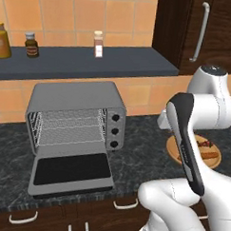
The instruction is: Pick up the kebab skewer and baguette bread, and place them inside the toaster oven. Close the toaster oven door and start by setting the timer.
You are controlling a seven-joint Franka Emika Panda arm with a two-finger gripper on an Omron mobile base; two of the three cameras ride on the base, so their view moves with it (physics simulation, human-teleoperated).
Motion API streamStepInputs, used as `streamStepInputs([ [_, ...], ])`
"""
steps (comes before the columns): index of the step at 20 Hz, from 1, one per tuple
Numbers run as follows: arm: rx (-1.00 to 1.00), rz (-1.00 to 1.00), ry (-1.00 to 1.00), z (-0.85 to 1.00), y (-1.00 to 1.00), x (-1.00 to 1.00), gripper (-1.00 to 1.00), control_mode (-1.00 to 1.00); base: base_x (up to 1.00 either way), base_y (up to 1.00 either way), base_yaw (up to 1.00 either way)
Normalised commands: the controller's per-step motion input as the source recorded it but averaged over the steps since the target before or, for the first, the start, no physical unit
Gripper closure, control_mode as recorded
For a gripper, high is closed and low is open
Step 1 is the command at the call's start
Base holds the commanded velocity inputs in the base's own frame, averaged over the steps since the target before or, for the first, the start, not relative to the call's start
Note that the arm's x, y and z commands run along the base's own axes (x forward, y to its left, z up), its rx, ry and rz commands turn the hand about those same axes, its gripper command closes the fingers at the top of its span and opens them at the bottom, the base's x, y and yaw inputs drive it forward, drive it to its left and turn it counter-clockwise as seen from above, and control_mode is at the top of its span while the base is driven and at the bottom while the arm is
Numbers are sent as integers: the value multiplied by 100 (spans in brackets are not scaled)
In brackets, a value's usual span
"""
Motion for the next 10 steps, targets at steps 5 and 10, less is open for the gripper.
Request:
streamStepInputs([
  [5,0,0,0,0,0,0,-100,100,22,0,0],
  [10,0,0,0,0,0,0,-100,-100,5,0,1],
])
